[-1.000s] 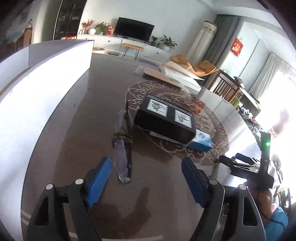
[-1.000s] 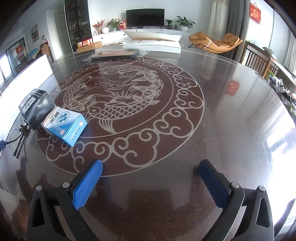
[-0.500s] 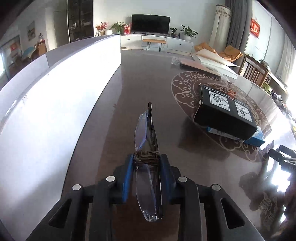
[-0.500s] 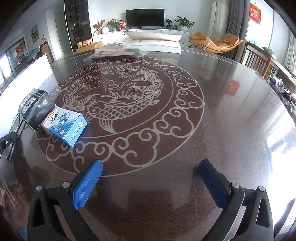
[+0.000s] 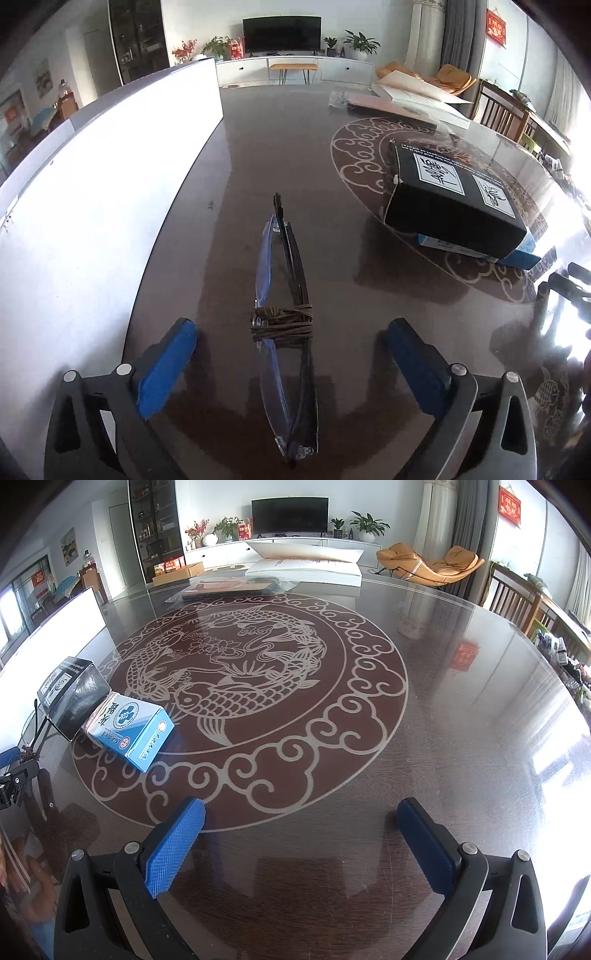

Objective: Organize objects
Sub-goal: 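Grasp the black soap bar box with the right tool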

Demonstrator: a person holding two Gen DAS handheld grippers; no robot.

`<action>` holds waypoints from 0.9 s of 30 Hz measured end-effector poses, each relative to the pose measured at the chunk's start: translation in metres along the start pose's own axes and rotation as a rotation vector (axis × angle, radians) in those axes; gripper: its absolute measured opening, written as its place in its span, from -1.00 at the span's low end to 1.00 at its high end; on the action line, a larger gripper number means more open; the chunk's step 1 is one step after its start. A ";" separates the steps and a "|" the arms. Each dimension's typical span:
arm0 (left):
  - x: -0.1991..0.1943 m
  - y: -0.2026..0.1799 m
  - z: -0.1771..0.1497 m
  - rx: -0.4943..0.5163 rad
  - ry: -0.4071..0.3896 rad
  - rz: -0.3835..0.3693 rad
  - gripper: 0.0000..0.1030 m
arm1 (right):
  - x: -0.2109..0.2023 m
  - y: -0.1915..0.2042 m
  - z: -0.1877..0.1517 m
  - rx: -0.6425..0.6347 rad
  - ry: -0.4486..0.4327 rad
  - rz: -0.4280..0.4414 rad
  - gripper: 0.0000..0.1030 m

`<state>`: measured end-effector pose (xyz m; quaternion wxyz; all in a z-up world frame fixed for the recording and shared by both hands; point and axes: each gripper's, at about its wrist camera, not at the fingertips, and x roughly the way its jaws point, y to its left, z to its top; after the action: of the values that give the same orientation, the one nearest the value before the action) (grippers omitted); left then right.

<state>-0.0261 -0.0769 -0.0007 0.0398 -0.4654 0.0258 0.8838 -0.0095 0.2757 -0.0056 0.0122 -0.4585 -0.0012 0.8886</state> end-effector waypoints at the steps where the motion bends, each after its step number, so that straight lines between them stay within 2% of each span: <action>1: 0.000 0.000 0.000 0.000 0.000 0.001 1.00 | 0.000 -0.001 0.000 0.000 0.000 0.000 1.00; 10: 0.000 -0.002 0.000 -0.002 -0.002 0.001 1.00 | 0.001 0.000 0.001 -0.003 0.006 0.005 1.00; 11: 0.000 -0.002 0.000 -0.002 -0.002 0.001 1.00 | 0.001 0.001 0.003 -0.008 0.018 0.031 1.00; 14: 0.000 -0.002 0.000 -0.003 -0.002 0.001 1.00 | -0.012 0.019 0.019 -0.022 0.005 0.209 1.00; 16: 0.001 -0.002 0.000 -0.003 -0.002 0.001 1.00 | -0.030 0.048 0.035 -0.102 -0.040 0.301 1.00; 18: 0.001 -0.002 0.000 -0.003 -0.002 0.001 1.00 | -0.047 0.090 0.052 -0.243 -0.075 0.369 1.00; 21: 0.001 -0.002 0.000 -0.004 -0.002 0.001 1.00 | -0.048 0.153 0.072 -0.466 -0.051 0.410 1.00; 23: 0.001 -0.002 0.000 -0.004 -0.002 0.001 1.00 | -0.032 0.190 0.080 -0.610 0.006 0.360 1.00; 25: 0.001 -0.002 0.001 -0.004 -0.002 0.001 1.00 | -0.005 0.216 0.085 -0.698 0.084 0.302 0.99; 26: 0.001 -0.002 0.000 -0.003 -0.002 0.001 1.00 | 0.007 0.222 0.086 -0.707 0.124 0.285 0.90; 27: 0.001 -0.002 0.001 -0.003 -0.002 0.001 1.00 | 0.016 0.224 0.088 -0.698 0.145 0.272 0.72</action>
<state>-0.0272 -0.0746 -0.0014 0.0386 -0.4645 0.0245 0.8844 -0.0951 0.0528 0.0291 -0.2625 -0.4929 -0.2419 0.7935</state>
